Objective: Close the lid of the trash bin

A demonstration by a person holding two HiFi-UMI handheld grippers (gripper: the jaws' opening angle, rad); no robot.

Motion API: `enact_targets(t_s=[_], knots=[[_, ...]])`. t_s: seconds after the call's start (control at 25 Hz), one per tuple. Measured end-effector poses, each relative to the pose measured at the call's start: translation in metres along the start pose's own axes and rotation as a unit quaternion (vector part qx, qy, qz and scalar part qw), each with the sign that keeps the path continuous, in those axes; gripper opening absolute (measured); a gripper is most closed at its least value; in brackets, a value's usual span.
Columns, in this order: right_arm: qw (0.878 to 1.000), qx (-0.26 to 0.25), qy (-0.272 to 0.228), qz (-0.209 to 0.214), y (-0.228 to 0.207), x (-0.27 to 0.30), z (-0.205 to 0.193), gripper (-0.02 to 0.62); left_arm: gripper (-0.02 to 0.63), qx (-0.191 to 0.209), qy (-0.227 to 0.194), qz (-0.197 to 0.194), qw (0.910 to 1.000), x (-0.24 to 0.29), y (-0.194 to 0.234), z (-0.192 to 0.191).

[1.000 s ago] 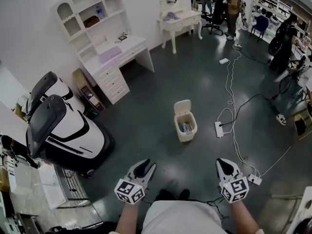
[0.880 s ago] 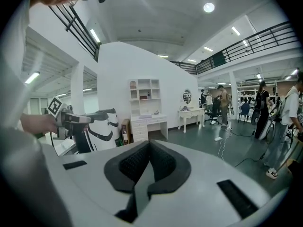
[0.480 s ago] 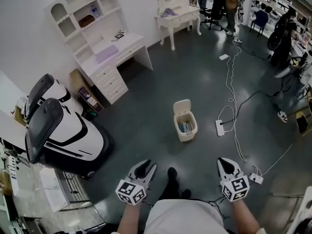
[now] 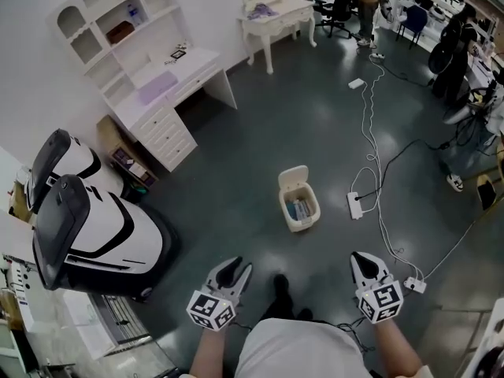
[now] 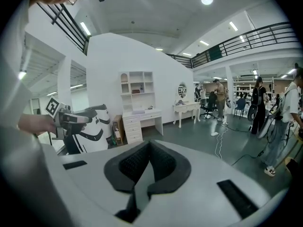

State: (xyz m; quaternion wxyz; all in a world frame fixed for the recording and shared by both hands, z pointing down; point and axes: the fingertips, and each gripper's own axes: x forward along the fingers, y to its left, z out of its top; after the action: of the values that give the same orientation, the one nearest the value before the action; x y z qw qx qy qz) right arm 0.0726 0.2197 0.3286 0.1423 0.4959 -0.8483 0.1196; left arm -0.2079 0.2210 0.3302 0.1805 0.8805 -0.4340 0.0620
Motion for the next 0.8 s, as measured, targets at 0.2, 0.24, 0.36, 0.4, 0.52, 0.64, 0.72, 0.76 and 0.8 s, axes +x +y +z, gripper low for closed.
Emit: enact_targets(t_s=[0.2, 0.24, 0.36, 0.4, 0.52, 0.64, 0.72, 0.76, 0.8], knots=[[1.000, 0.003, 0.012, -0.018, -0.004, 0.041, 0.009, 0.012, 0.141, 0.002, 0.019, -0.024, 0.9995, 0.030, 0.042, 0.005], [1.000, 0.003, 0.014, -0.021, -0.005, 0.048, 0.009, 0.012, 0.140, 0.003, 0.022, -0.029, 0.9993, 0.035, 0.049, 0.006], [0.999, 0.004, 0.021, -0.034, -0.006, 0.068, 0.010, 0.012, 0.140, 0.010, 0.031, -0.043, 0.9985, 0.051, 0.068, 0.007], [0.999, 0.005, 0.025, -0.038, -0.007, 0.073, 0.010, 0.012, 0.140, 0.013, 0.035, -0.047, 0.9982, 0.057, 0.074, 0.008], [0.998, 0.012, 0.036, -0.049, -0.014, 0.087, 0.006, 0.012, 0.141, 0.018, 0.047, -0.058, 0.9971, 0.077, 0.088, 0.007], [0.997, 0.017, 0.045, -0.056, -0.024, 0.098, 0.002, 0.012, 0.141, 0.022, 0.060, -0.064, 0.9959, 0.100, 0.098, 0.005], [0.997, 0.019, 0.050, -0.058, -0.032, 0.107, -0.002, 0.012, 0.141, 0.024, 0.068, -0.069, 0.9950, 0.118, 0.104, 0.003], [0.997, 0.020, 0.053, -0.059, -0.037, 0.112, -0.004, 0.012, 0.141, 0.025, 0.071, -0.072, 0.9945, 0.127, 0.107, 0.002], [0.996, 0.022, 0.058, -0.061, -0.043, 0.117, -0.007, 0.012, 0.141, 0.026, 0.074, -0.075, 0.9940, 0.137, 0.109, 0.002]])
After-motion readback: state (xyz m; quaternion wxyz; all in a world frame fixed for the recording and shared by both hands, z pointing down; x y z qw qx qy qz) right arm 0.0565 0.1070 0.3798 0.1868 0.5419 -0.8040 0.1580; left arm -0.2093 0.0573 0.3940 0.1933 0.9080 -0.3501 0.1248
